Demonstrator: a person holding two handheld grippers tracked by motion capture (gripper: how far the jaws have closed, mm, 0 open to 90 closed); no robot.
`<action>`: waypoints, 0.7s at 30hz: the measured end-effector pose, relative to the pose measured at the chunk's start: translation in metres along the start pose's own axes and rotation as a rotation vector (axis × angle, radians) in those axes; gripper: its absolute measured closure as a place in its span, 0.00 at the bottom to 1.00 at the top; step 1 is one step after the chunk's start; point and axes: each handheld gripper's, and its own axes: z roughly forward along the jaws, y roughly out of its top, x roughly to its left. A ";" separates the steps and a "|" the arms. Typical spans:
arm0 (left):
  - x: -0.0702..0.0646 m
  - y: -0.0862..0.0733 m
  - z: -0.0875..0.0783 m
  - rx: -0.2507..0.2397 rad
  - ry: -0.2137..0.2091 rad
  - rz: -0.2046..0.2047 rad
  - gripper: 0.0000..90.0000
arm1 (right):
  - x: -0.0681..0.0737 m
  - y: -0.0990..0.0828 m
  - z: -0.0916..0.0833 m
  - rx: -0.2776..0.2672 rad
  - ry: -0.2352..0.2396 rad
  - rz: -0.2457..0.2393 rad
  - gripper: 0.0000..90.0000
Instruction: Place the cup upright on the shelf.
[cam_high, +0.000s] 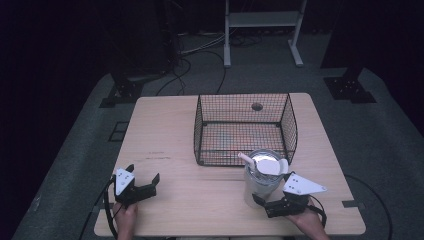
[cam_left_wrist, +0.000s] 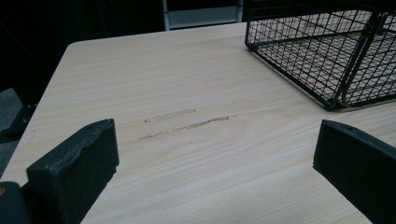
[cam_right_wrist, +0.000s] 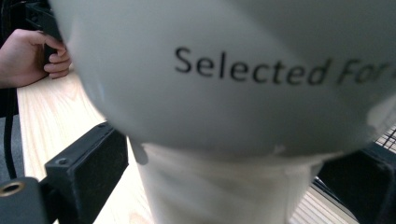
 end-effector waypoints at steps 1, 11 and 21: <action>0.000 0.000 0.000 0.000 0.000 0.000 0.00 | 0.000 0.000 0.001 -0.004 -0.001 0.002 0.05; 0.000 0.000 0.000 0.000 0.000 0.000 0.00 | 0.000 0.000 0.007 -0.024 -0.009 0.006 0.06; 0.000 0.000 0.000 0.001 0.000 -0.001 0.00 | 0.001 -0.002 0.008 -0.043 -0.023 0.006 0.08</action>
